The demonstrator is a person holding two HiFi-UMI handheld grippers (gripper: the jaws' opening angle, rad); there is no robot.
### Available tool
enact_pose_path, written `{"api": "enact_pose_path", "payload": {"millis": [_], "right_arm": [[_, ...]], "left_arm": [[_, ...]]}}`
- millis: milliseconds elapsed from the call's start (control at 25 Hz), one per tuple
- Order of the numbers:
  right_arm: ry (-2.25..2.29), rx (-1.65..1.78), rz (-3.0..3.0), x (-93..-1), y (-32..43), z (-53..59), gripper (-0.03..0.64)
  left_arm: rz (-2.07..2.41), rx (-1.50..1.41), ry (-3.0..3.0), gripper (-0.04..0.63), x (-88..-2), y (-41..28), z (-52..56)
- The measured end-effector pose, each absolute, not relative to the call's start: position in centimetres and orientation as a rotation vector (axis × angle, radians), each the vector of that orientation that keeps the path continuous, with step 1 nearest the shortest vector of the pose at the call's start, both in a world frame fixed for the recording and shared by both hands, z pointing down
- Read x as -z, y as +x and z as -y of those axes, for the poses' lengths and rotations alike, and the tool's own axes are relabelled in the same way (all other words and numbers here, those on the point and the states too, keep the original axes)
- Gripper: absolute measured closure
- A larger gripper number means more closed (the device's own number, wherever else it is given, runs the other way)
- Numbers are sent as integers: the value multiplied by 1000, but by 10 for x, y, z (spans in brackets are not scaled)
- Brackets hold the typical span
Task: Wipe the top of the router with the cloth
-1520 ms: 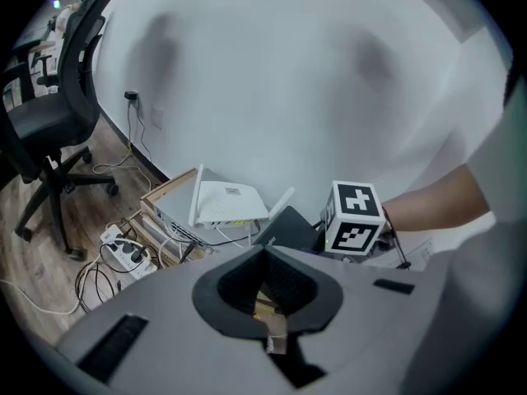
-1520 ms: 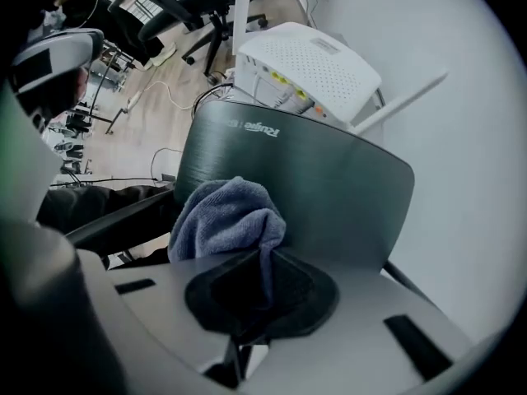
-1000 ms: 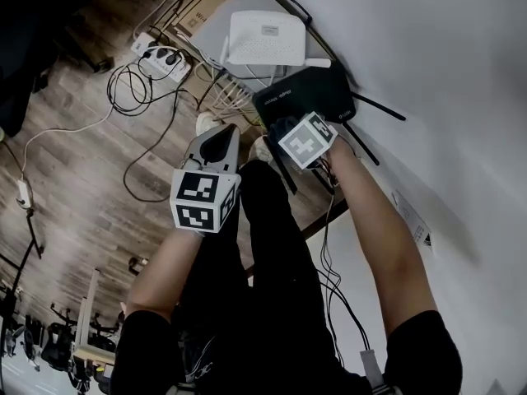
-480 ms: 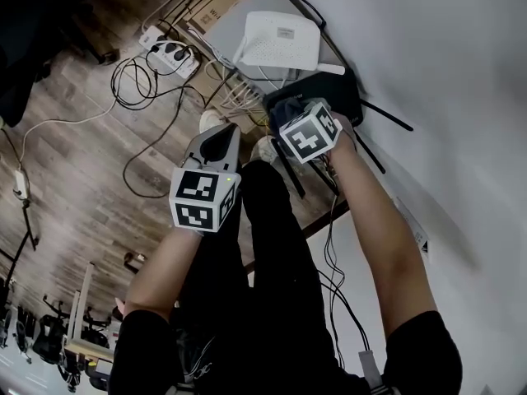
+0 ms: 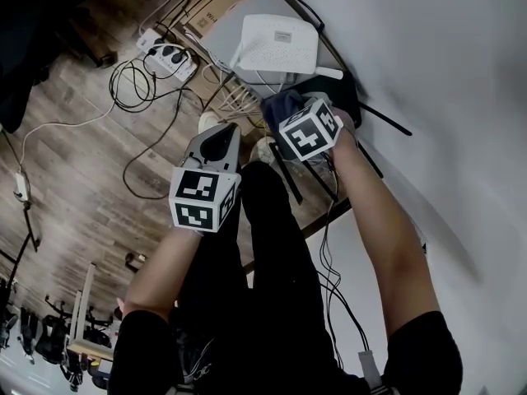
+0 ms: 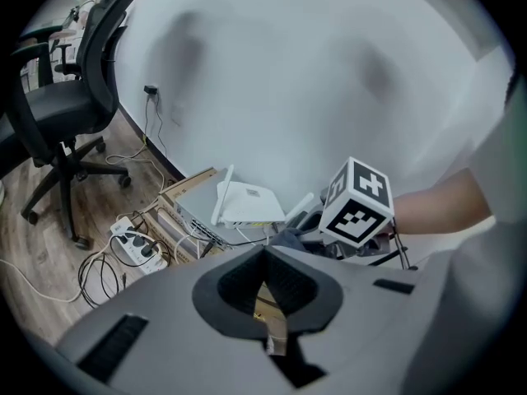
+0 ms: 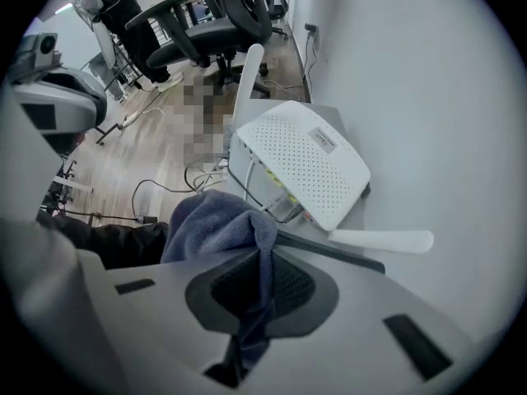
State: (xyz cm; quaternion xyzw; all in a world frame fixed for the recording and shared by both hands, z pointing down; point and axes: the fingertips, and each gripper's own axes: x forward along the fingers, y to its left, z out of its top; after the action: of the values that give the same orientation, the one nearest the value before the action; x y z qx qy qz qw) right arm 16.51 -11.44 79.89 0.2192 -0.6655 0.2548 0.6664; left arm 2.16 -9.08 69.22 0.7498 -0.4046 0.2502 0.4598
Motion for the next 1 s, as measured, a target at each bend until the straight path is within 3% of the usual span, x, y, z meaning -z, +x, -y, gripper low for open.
{"api": "enact_pose_path", "payload": {"millis": [1000], "right_arm": [[890,-358,1088,-790,334,189,611]], "left_arm": [[935,-629,1856,595,-695,36,92]]}}
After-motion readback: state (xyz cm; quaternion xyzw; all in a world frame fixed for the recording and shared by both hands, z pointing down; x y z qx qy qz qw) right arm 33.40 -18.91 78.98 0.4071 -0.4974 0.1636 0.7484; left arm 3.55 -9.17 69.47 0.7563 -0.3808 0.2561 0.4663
